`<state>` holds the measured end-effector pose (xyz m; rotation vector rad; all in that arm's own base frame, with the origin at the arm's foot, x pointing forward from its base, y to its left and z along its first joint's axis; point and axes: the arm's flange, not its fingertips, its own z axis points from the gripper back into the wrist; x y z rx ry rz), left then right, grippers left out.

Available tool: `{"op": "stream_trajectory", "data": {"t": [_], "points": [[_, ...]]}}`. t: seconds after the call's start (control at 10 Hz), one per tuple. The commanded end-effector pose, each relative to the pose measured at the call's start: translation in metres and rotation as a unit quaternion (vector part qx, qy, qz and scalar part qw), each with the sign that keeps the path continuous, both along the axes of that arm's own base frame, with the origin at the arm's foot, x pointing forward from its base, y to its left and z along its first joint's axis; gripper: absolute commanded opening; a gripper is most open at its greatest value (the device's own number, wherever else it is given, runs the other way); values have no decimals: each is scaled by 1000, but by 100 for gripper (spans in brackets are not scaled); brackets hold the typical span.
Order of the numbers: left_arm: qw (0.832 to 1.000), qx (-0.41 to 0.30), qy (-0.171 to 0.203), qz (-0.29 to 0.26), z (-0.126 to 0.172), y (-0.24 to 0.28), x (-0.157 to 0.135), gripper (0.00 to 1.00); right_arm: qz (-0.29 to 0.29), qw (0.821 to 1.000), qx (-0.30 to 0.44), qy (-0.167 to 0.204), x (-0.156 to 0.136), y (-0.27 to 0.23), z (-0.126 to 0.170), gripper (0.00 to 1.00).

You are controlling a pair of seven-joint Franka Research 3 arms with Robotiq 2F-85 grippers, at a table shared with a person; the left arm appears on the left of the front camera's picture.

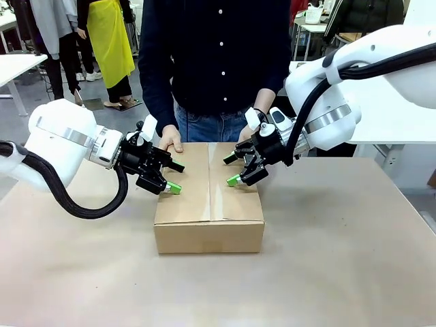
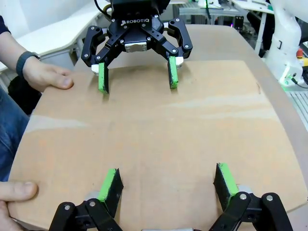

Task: Pack the gift set into the box.
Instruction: Press and hold the closed box until the human finishes sealing it.

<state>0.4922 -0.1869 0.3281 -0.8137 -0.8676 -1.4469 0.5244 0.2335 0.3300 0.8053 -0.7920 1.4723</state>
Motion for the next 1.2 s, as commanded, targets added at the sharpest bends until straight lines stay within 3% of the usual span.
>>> {"op": "stream_trajectory", "data": {"t": [0.0, 1.1], "points": [[1000, 0, -2, -2, -2, 0, 0, 100, 7, 1000, 1, -9, -1, 1, -1, 100], [1000, 0, -2, -2, -2, 0, 0, 100, 7, 1000, 1, -9, -1, 1, -1, 100]]}}
